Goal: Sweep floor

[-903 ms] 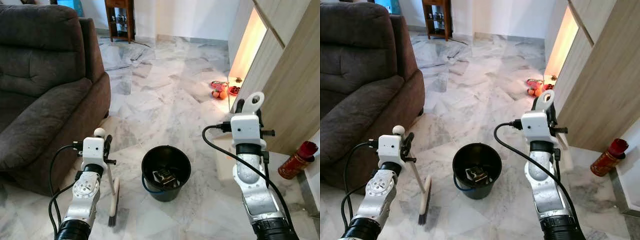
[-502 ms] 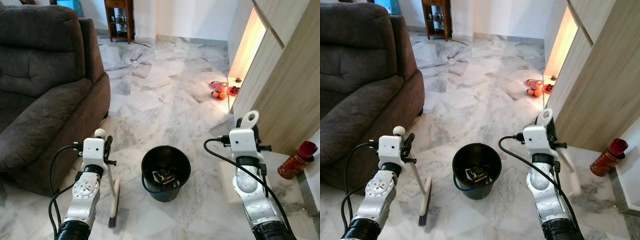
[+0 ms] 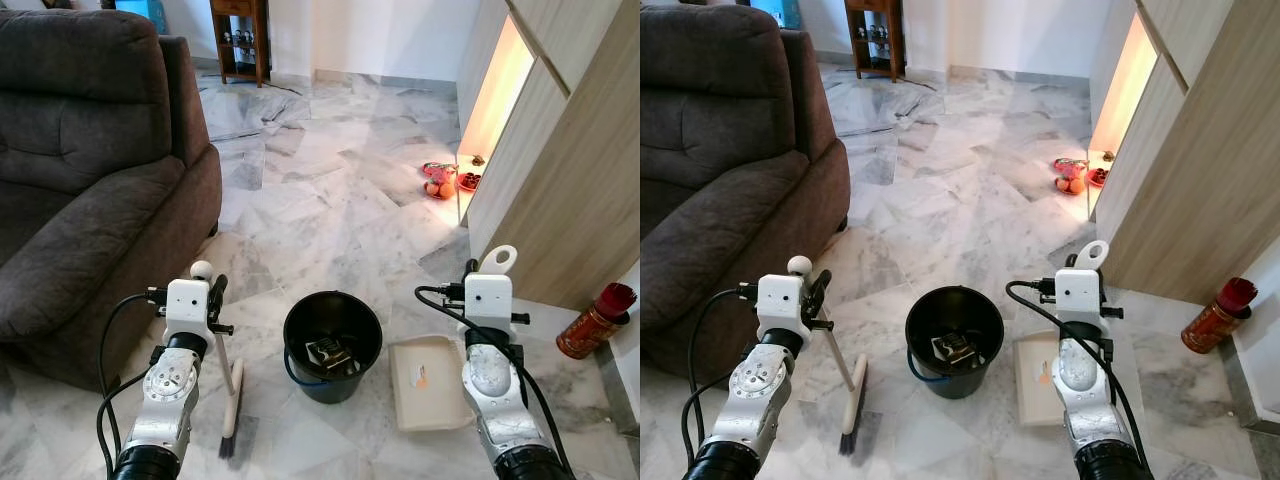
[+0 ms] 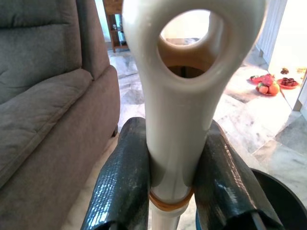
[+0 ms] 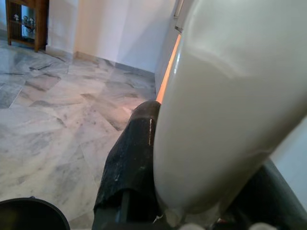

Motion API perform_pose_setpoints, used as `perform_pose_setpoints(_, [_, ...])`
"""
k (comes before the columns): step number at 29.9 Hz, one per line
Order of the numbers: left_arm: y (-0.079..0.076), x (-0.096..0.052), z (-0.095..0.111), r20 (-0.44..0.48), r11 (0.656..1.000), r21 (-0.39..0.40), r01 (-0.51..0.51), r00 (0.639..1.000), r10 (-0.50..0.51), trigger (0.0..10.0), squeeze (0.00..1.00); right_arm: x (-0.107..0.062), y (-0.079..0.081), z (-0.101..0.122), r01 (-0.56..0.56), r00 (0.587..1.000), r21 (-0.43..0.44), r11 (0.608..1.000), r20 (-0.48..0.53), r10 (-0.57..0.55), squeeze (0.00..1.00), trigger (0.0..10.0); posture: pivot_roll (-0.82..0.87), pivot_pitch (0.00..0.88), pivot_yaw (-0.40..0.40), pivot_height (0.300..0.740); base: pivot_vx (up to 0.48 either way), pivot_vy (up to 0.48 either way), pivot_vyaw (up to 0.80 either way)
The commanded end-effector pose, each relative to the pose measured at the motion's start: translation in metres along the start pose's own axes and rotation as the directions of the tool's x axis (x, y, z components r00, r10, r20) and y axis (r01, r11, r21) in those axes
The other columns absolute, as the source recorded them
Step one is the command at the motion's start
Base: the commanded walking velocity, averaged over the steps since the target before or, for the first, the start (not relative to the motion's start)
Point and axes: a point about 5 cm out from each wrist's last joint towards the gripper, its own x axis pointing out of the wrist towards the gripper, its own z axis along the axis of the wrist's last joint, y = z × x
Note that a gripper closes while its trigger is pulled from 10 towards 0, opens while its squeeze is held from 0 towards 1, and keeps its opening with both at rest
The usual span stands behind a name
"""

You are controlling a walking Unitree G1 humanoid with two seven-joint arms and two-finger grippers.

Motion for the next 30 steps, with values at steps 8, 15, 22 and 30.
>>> perform_pose_setpoints(8, [-0.0032, 0.0013, 0.0080, 0.044, 1.000, -0.003, 0.019, 0.999, -0.019, 10.0, 0.00, 0.0071, -0.0038, 0.0061, 0.008, 0.999, 0.011, 1.000, 0.047, -0.009, 0.00, 10.0, -0.01, 0.000, -0.011, 0.740, 0.000, 0.000, 0.00])
perform_pose_setpoints(15, [-0.0041, 0.0014, 0.0087, 0.046, 1.000, -0.002, 0.025, 0.999, -0.025, 10.0, 0.00, 0.0067, -0.0013, 0.0038, -0.004, 0.999, 0.011, 1.000, 0.043, 0.003, 0.00, 10.0, -0.01, 0.000, -0.010, 0.740, 0.000, 0.000, 0.00])
perform_pose_setpoints(22, [-0.0045, 0.0016, 0.0090, 0.048, 1.000, -0.004, 0.030, 0.998, -0.029, 10.0, 0.00, 0.0063, 0.0006, 0.0036, -0.009, 0.999, 0.009, 1.000, 0.046, 0.009, 0.00, 10.0, -0.01, 0.000, -0.006, 0.740, 0.000, 0.000, 0.00])
perform_pose_setpoints(30, [-0.0044, 0.0042, 0.0116, 0.057, 0.999, 0.003, 0.033, 0.998, -0.033, 10.0, 0.00, 0.0070, 0.0012, 0.0042, -0.007, 0.999, 0.011, 1.000, 0.052, 0.006, 0.00, 10.0, 0.00, 0.000, -0.005, 0.740, 0.000, 0.000, 0.00])
